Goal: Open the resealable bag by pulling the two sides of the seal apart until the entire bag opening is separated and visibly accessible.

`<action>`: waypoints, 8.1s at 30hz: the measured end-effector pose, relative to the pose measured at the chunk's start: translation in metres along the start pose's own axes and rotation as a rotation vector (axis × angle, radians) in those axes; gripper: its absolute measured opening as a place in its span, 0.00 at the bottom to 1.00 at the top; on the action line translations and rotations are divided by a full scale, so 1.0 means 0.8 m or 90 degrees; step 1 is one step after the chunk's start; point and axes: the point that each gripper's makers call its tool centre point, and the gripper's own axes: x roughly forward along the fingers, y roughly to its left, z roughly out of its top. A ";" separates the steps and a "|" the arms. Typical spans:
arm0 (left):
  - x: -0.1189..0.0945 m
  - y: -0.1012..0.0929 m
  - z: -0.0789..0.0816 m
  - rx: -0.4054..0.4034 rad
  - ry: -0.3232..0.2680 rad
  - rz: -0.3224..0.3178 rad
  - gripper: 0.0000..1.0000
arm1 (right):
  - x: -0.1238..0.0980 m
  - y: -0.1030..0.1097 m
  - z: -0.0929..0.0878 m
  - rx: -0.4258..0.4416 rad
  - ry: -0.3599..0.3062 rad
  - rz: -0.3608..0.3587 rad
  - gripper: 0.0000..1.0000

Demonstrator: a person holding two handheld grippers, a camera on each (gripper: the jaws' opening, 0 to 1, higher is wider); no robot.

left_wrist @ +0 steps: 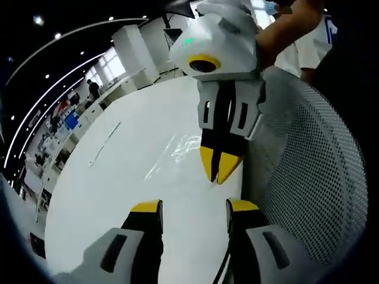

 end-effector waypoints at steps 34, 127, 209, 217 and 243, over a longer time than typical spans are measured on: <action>0.014 -0.048 0.020 0.198 0.020 -0.075 0.00 | -0.004 0.018 0.014 -0.106 0.027 -0.009 0.00; 0.009 -0.061 0.015 0.159 -0.001 -0.109 0.00 | -0.007 0.027 -0.005 -0.244 0.079 -0.022 0.00; 0.006 -0.058 0.024 0.023 -0.046 -0.119 0.00 | -0.020 0.018 -0.019 -0.230 0.078 -0.047 0.00; 0.003 -0.056 0.024 0.010 -0.051 -0.116 0.00 | -0.025 0.010 -0.025 -0.220 0.085 -0.055 0.00; -0.004 -0.062 0.026 -0.004 -0.059 -0.121 0.00 | -0.050 -0.011 -0.059 -0.197 0.123 -0.071 0.00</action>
